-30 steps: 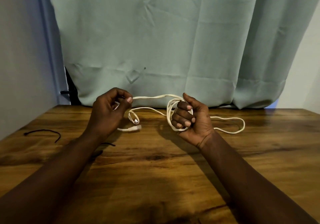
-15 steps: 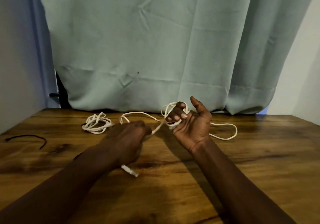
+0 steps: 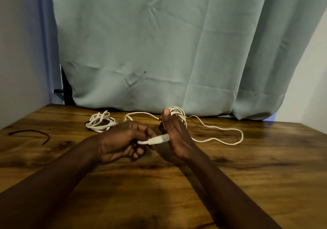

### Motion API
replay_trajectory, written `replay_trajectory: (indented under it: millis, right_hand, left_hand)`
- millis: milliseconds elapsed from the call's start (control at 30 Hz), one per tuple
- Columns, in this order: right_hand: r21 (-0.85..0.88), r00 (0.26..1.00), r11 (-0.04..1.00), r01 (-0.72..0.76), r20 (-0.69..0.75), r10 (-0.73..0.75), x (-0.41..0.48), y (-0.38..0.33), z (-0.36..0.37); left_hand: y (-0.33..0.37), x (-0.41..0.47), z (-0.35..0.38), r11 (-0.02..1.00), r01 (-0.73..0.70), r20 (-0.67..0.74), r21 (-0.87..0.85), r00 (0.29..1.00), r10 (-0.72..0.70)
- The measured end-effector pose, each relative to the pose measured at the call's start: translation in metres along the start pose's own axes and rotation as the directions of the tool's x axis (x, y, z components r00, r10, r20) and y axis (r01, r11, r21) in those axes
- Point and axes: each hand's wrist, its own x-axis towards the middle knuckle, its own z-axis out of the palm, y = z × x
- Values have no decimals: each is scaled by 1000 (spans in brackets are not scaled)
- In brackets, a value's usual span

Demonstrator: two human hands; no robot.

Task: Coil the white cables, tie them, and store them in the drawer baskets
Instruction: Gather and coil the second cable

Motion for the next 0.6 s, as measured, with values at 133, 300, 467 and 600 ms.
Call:
replay_trajectory:
  millis: [133, 300, 467, 600]
  right_hand:
    - [-115, 998, 993, 12, 58, -5, 3, 11, -1]
    - [-241, 1000, 970, 22, 16, -19, 0, 6, -4]
    - [-1, 995, 997, -78, 61, 78, -6, -8, 9]
    - [424, 942, 867, -262, 308, 133, -4, -11, 22]
  left_hand:
    - [7, -5, -3, 945, 66, 227, -321, 974, 9]
    - [12, -7, 5, 961, -94, 179, -262, 973, 144]
    - [13, 5, 10, 946, -286, -349, -154, 911, 219]
    - [4, 16, 1, 957, -289, -619, 29, 746, 244]
